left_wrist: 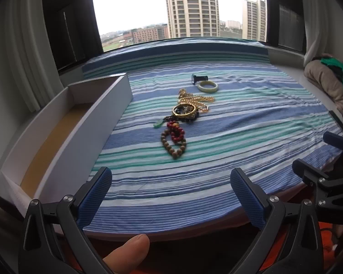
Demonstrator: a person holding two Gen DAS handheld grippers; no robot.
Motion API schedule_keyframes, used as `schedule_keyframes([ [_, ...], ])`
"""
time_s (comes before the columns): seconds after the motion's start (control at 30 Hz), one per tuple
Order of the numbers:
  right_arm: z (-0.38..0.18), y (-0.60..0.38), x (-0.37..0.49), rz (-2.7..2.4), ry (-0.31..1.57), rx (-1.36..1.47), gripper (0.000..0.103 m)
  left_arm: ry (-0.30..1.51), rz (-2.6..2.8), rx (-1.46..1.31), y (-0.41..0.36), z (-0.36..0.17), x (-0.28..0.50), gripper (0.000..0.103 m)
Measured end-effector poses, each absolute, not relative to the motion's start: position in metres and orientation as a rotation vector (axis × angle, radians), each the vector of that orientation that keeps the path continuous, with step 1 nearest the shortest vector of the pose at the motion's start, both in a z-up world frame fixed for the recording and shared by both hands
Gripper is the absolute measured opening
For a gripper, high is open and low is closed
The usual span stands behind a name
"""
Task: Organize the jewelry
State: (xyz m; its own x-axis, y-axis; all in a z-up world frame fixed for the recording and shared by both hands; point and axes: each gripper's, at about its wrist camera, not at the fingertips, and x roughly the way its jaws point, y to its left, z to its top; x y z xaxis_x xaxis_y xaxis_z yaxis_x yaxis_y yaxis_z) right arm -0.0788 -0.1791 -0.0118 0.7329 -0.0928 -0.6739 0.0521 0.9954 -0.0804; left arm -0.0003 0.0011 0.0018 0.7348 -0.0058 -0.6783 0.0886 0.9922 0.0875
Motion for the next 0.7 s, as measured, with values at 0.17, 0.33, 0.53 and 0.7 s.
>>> schedule_keyframes([
  [0.17, -0.011, -0.177, -0.0782, -0.074, 0.748, -0.056, 0.102, 0.746, -0.051, 0.11, 0.0055, 0.0023, -0.002, 0.103],
  [0.33, -0.0109, -0.1789, -0.0787, -0.071, 0.746, -0.055, 0.102, 0.753, -0.042, 0.102, 0.0032, 0.0013, 0.0031, 0.103],
  [0.53, -0.0134, -0.1795, -0.0786, -0.073, 0.75, -0.05, 0.102, 0.771, -0.038, 0.09, 0.0036, -0.0022, 0.0036, 0.103],
  [0.7, -0.0136, -0.1772, -0.0796, -0.069, 0.747, -0.052, 0.102, 0.771, -0.027, 0.103, 0.0039, -0.0036, 0.0033, 0.103],
])
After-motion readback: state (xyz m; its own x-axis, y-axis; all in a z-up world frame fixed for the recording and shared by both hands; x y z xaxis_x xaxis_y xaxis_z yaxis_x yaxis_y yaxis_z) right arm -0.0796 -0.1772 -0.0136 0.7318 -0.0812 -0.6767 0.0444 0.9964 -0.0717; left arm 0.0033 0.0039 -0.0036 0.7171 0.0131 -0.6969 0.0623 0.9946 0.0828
